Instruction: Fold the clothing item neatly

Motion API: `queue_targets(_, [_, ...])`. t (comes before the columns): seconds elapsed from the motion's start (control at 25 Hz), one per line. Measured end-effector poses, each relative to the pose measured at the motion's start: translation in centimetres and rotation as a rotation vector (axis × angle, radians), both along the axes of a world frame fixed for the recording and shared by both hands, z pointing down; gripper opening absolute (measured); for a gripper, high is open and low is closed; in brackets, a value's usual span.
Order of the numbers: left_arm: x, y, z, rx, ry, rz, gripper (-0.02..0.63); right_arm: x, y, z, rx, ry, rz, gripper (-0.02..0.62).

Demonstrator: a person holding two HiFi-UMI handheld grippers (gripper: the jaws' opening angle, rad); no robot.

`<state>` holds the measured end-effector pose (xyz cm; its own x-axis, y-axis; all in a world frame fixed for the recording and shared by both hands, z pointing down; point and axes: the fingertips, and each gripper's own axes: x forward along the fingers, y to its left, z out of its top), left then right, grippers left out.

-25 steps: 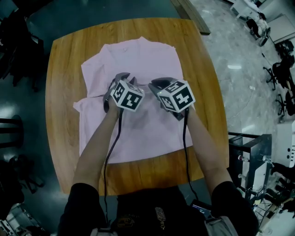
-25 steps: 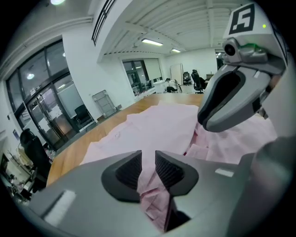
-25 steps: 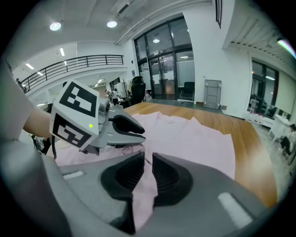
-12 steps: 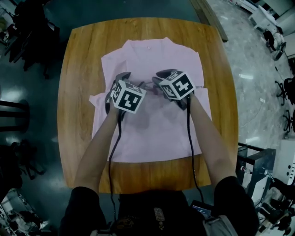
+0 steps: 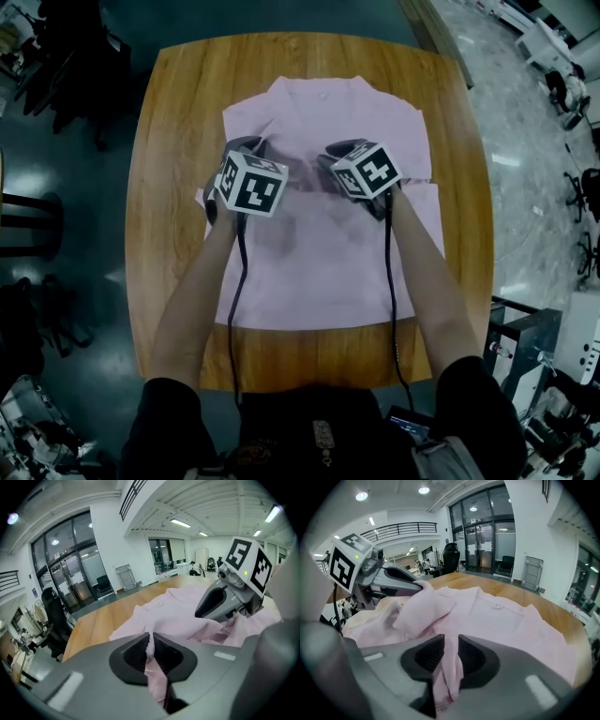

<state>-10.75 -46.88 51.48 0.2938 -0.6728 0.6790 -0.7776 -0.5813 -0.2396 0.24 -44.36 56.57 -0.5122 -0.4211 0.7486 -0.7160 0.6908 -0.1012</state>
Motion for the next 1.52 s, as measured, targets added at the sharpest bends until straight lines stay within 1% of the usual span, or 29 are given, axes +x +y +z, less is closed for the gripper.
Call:
queue_targets(0.08, [-0.9,-0.4,-1.0,0.019,0.02,-0.019,0.023,-0.4,-0.3,0.5,-0.014,0.016,0.002,0.083])
queue_targets(0.2, [-1.6,-0.6,-2.4,0.044,0.046,-0.021,0.022,-0.9,0.4,1.4,-0.062,0.034,-0.018,0.091])
queue_targets(0.4, [-1.6,-1.0,-3.6,0.066,0.061,-0.006,0.023,-2.6,3.7,0.8,-0.119,0.027,-0.148,0.086])
queue_targets(0.6, [0.3,-1.0,-4.5,0.079,0.072,0.03,0.023,-3.3,6.3,0.6,-0.14,0.042,-0.214,0.087])
queue_targets(0.76, [3.5,-0.8,-4.6,0.075,0.079,0.091,0.023,-3.0,7.5,-0.2,-0.12,0.026,-0.216,0.087])
queue_targets(0.88, [6.9,-0.3,-3.9,0.059,0.066,0.159,0.029,-1.5,7.7,-1.7,-0.07,0.01,-0.19,0.087])
queue_targets(1.04, [12.3,0.6,-1.9,0.041,0.037,0.236,0.056,1.7,8.7,-3.4,-0.021,-0.002,-0.138,0.087])
queue_targets(1.12, [14.7,1.0,-0.6,0.029,0.017,0.267,0.103,3.4,9.2,-4.1,0.0,-0.007,-0.122,0.087])
queue_targets(1.2, [16.8,1.5,0.3,0.03,0.01,0.287,0.188,5.1,9.9,-4.7,0.019,-0.01,-0.111,0.087])
queue_targets(1.36, [20.4,2.3,0.2,0.057,0.049,0.284,0.265,8.5,10.9,-5.3,0.046,-0.013,-0.098,0.087])
queue_targets(1.44, [20.7,2.5,-0.1,0.065,0.053,0.264,0.265,9.6,11.2,-5.0,0.05,-0.015,-0.096,0.087])
queue_targets(1.52, [19.9,2.9,-0.5,0.067,0.056,0.234,0.264,10.3,11.1,-4.8,0.054,-0.017,-0.09,0.087])
